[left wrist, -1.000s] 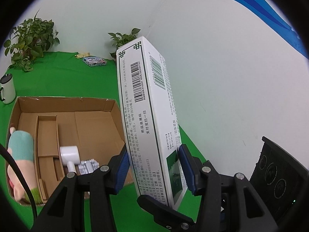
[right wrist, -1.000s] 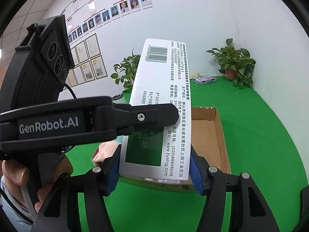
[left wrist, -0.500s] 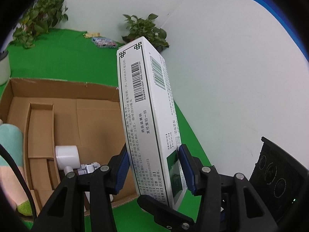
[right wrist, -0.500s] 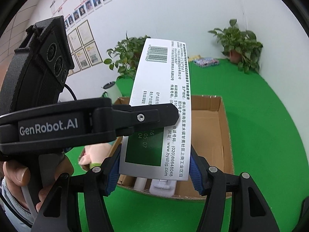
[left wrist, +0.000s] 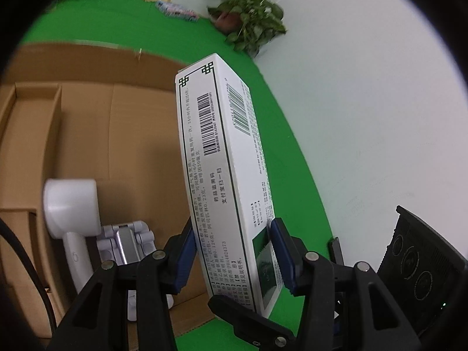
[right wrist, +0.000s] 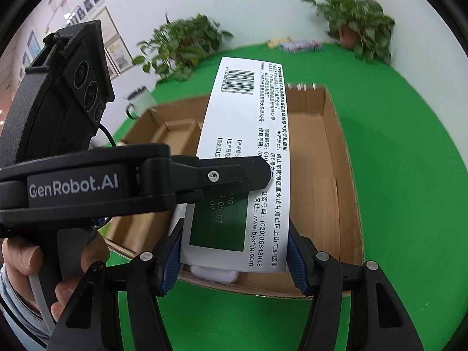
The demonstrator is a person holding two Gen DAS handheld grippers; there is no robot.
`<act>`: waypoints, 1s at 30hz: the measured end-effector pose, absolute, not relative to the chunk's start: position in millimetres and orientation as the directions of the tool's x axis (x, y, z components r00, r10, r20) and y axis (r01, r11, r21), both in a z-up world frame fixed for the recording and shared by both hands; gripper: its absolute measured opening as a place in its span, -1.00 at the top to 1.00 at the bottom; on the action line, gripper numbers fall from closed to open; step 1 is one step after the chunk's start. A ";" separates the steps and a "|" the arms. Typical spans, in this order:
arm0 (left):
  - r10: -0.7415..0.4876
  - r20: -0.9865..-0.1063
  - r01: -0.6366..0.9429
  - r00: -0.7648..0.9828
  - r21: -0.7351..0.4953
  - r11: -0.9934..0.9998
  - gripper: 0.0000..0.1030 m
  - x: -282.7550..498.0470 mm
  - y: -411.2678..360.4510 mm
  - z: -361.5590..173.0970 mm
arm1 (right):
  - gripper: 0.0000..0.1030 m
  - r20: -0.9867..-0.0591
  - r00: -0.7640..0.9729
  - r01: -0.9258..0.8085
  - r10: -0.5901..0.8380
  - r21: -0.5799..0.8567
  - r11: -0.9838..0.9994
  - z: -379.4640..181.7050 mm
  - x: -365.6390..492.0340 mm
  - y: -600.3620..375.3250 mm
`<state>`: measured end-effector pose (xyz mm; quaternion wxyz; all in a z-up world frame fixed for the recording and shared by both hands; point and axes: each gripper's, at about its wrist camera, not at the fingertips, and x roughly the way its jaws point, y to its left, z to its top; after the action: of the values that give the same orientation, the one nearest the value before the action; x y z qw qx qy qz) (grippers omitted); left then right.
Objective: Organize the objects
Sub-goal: 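Lower the product box beside the phone stand and open the left gripper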
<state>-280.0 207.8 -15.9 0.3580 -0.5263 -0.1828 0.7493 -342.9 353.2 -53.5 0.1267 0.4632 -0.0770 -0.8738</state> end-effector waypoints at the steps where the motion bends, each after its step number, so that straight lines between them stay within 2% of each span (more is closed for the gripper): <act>1: 0.728 -0.662 -0.334 -0.178 -0.655 -0.678 0.07 -281.8 209.1 -22.9 | -0.14 -0.803 -0.519 0.144 -0.293 0.256 -0.956 -64.5 -347.6 356.0; 7: 0.733 -0.673 -0.268 -0.095 -0.692 -0.670 0.07 -291.2 214.8 -66.8 | -0.14 -0.853 -0.439 0.118 -0.283 0.257 -0.959 -103.4 -348.5 359.4; 17: 0.738 -0.674 -0.187 0.001 -0.726 -0.662 0.04 -305.1 217.2 -103.4 | -0.15 -0.906 -0.339 0.091 -0.252 0.235 -0.968 -141.2 -368.9 359.0; 24: 0.699 -0.713 -0.166 0.057 -0.697 -0.698 0.03 -307.1 213.9 -103.8 | -0.18 -0.932 -0.299 0.068 -0.204 0.192 -0.979 -151.1 -380.5 350.4; 30: 0.652 -0.757 -0.205 0.025 -0.643 -0.738 -0.03 -302.8 197.8 -84.8 | -0.27 -0.934 -0.289 0.071 -0.209 0.197 -0.978 -144.9 -370.0 341.5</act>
<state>-302.8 197.8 -84.8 0.3172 -0.6418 -0.1741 0.6761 -370.0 341.5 -144.9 0.0877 0.5898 -0.0585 -0.8006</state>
